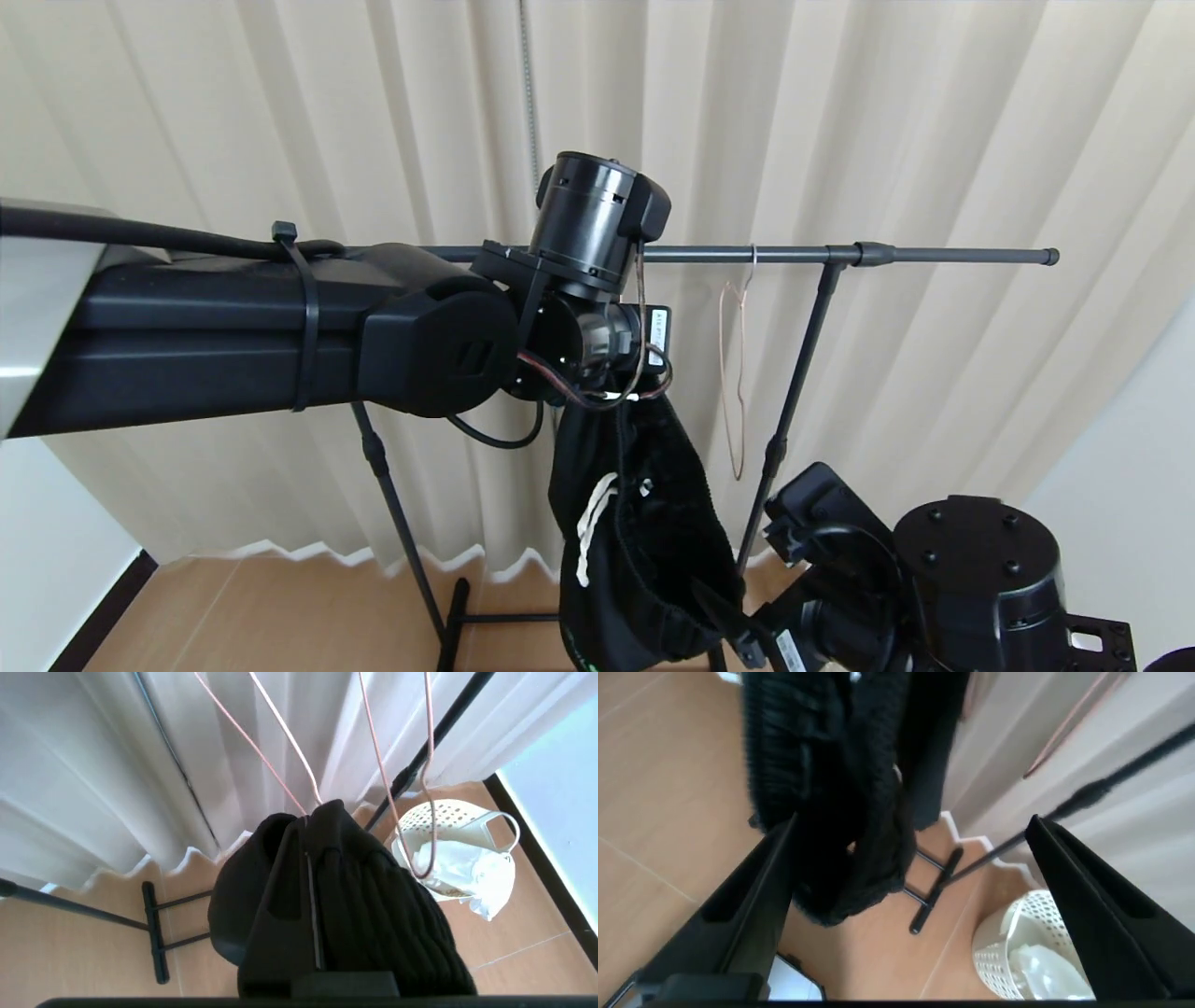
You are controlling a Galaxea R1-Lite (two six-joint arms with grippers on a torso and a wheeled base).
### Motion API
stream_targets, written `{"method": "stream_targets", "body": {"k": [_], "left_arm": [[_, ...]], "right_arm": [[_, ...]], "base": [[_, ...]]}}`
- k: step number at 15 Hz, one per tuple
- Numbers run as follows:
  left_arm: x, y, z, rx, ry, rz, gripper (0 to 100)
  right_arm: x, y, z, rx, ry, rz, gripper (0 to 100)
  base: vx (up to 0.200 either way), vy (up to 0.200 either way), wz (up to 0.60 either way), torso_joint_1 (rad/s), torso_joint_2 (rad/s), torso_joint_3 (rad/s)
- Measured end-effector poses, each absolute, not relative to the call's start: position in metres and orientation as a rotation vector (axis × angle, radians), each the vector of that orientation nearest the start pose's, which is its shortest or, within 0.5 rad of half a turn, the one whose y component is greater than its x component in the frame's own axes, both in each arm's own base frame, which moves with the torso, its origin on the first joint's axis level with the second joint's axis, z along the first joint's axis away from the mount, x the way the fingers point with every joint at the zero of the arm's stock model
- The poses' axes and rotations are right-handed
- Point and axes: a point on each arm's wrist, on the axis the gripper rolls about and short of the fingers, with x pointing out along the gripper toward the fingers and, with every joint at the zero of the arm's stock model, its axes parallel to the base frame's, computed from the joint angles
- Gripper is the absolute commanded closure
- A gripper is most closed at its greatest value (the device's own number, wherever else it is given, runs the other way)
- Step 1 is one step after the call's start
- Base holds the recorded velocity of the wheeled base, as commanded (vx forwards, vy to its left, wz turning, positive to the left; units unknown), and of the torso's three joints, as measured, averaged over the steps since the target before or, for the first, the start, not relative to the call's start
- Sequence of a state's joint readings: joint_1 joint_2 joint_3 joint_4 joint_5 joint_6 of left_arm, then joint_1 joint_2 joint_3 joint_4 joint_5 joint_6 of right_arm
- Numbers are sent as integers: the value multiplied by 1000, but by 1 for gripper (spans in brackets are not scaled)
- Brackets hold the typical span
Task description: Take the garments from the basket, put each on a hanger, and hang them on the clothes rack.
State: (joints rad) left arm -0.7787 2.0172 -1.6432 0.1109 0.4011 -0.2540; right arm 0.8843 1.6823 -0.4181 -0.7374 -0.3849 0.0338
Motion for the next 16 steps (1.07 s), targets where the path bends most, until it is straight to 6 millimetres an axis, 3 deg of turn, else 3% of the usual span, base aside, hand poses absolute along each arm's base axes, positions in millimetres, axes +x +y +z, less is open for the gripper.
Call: {"method": "stream_targets", "body": {"k": [7,8,12,16], "left_arm": [[291,-285,231,31,445,-324,100],[290,-285,231,31,447,-324,100],[286,-281,228,46,462,-326,100],[277,-272,209,115,524,-331,100]], "right_arm": [[192,204,102,-252,422,449,0],[199,203,101,-245,422,429,100],[218,193,100,-199,385,364,100],[235,166,102,-143,345,253,100]], "base": [[0,0,0,0,0,0],[0,0,0,0,0,0],[0,0,0,0,0,0],[0,0,0,0,0,0]]}}
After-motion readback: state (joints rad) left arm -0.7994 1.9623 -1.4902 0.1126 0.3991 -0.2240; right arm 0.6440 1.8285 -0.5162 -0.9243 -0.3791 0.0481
